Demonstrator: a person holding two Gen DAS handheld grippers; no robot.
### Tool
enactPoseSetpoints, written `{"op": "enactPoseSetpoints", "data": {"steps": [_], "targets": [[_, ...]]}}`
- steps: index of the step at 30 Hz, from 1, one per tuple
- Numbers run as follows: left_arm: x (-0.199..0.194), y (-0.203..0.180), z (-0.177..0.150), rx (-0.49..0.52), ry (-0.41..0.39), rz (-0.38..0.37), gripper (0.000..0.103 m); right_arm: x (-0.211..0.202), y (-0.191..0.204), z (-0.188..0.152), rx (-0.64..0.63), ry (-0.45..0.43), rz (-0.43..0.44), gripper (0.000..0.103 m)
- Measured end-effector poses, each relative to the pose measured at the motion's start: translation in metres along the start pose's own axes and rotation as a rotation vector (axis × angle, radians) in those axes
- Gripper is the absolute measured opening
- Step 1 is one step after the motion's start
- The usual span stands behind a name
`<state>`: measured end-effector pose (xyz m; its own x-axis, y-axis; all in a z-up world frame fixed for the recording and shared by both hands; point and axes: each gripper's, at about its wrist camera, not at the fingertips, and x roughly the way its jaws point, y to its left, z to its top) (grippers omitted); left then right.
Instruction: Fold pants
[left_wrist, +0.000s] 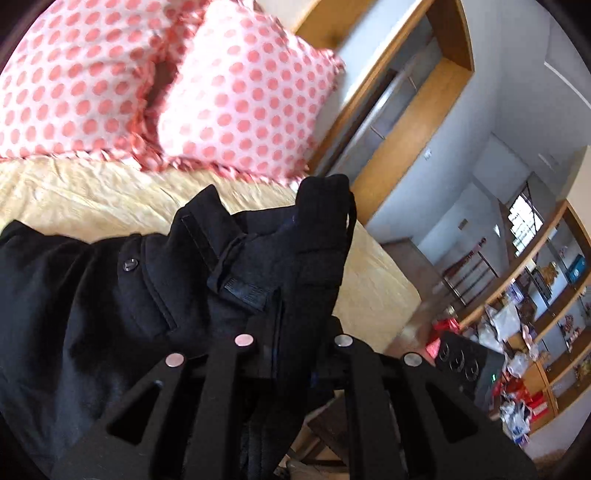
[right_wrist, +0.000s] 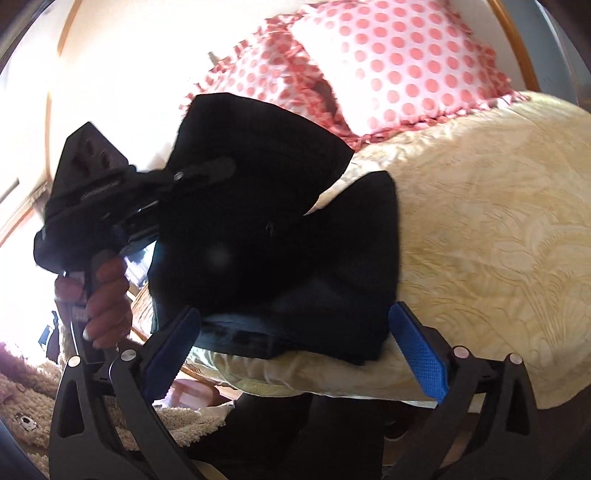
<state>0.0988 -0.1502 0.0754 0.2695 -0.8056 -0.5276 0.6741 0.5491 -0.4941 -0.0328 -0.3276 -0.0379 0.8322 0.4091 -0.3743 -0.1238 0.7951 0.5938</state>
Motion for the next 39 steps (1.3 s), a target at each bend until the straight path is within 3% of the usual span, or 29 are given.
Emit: {"op": "enactPoseSetpoints", "data": {"steps": [4,8,17,20,23,26,28,32,33,34,35,37,39], "targets": [[0.034,0.006,-0.010,-0.012,0.119,0.002,0.012,-0.008,-0.013,-0.002,0.060,-0.011,-0.014,0.102],[0.040,0.000,-0.026,0.058,0.136,0.033,0.015,-0.016,-0.010,0.003,0.022,-0.039,-0.076,0.102],[0.013,-0.017,-0.040,0.162,0.095,-0.057,0.091,-0.044,0.000,0.029,-0.039,-0.158,-0.124,0.102],[-0.019,-0.003,-0.039,0.127,0.020,-0.043,0.097,-0.047,0.012,0.037,-0.112,-0.179,-0.134,0.102],[-0.049,0.021,-0.039,0.074,-0.080,0.129,0.099,-0.035,0.031,0.042,-0.211,-0.152,-0.137,0.100],[-0.067,0.042,-0.049,0.058,-0.128,0.315,0.099,-0.010,0.058,0.046,-0.355,-0.098,-0.177,0.086],[-0.069,0.049,-0.056,0.066,-0.131,0.381,0.099,0.015,0.070,0.048,-0.430,-0.050,-0.209,0.079],[-0.063,0.053,-0.073,0.136,-0.109,0.505,0.099,0.054,0.061,0.050,-0.425,0.071,-0.291,0.065],[-0.065,0.053,-0.078,0.154,-0.102,0.524,0.099,0.060,0.055,0.049,-0.415,0.097,-0.323,0.064],[-0.065,0.056,-0.080,0.169,-0.092,0.540,0.099,0.065,0.050,0.048,-0.408,0.117,-0.350,0.055],[-0.065,0.057,-0.083,0.179,-0.080,0.556,0.099,0.067,0.046,0.047,-0.403,0.137,-0.369,0.036],[-0.064,0.061,-0.087,0.173,-0.052,0.565,0.100,0.061,0.040,0.040,-0.393,0.144,-0.383,0.024],[-0.063,0.069,-0.092,0.129,-0.029,0.546,0.101,0.049,0.038,0.032,-0.373,0.140,-0.377,0.020]]}}
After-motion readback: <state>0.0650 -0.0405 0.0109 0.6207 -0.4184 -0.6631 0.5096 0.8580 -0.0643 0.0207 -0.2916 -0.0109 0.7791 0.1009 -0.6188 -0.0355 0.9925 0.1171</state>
